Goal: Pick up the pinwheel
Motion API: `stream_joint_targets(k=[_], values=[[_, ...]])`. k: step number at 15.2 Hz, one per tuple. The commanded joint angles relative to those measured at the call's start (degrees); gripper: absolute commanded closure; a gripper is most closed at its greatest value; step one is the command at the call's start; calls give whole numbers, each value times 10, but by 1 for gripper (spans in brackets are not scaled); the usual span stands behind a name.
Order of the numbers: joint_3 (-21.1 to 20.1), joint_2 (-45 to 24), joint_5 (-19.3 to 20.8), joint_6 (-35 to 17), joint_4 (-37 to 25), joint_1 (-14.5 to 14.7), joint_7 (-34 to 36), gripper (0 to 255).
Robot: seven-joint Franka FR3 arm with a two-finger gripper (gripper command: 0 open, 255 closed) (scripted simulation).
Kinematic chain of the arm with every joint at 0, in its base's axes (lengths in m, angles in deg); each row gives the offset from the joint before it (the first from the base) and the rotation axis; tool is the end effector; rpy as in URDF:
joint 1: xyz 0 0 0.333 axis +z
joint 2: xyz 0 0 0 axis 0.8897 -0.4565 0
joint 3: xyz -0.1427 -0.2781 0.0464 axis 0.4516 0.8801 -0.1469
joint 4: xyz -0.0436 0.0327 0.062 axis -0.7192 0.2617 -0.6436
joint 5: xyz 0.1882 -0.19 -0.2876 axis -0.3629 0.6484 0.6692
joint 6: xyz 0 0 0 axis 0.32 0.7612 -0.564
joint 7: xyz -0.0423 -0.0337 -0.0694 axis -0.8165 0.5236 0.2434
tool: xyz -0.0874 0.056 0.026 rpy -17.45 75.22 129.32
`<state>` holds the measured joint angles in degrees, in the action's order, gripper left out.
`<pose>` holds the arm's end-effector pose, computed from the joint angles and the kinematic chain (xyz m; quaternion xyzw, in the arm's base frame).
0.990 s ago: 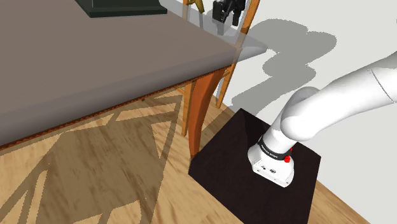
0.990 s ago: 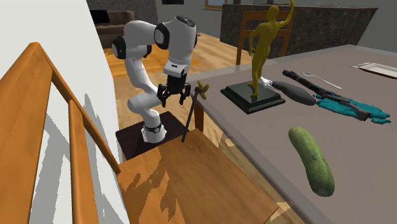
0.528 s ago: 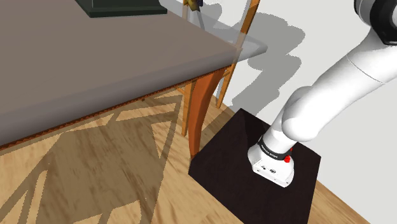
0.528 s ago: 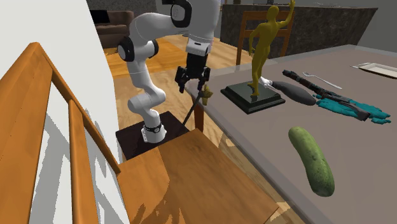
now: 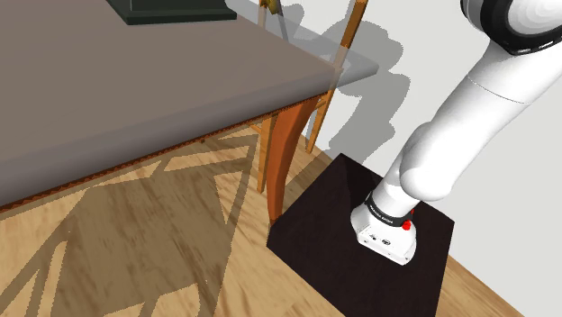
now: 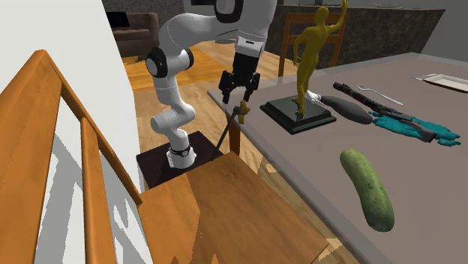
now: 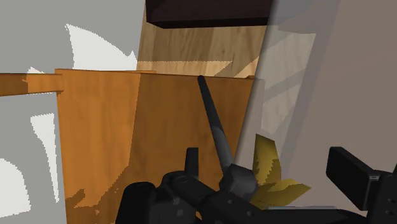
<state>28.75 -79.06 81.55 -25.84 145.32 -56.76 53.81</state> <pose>0.4598 0.1254 0.7405 0.9933 -0.0016 -0.0416 0.1076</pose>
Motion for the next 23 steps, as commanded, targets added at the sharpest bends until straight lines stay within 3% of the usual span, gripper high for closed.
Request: stream_joint_targets(k=[1, 3, 5, 6, 15, 23], values=[[2, 13, -4, -21, 33, -2, 1, 0], [4, 28, -9, -46, 72, -3, 3, 0], [4, 28, -9, -46, 72, -3, 3, 0], [4, 27, -8, -45, 71, -3, 3, 255], [4, 28, -9, -46, 72, -3, 3, 255], [-4, -25, 9, 37, -61, 3, -3, 255]])
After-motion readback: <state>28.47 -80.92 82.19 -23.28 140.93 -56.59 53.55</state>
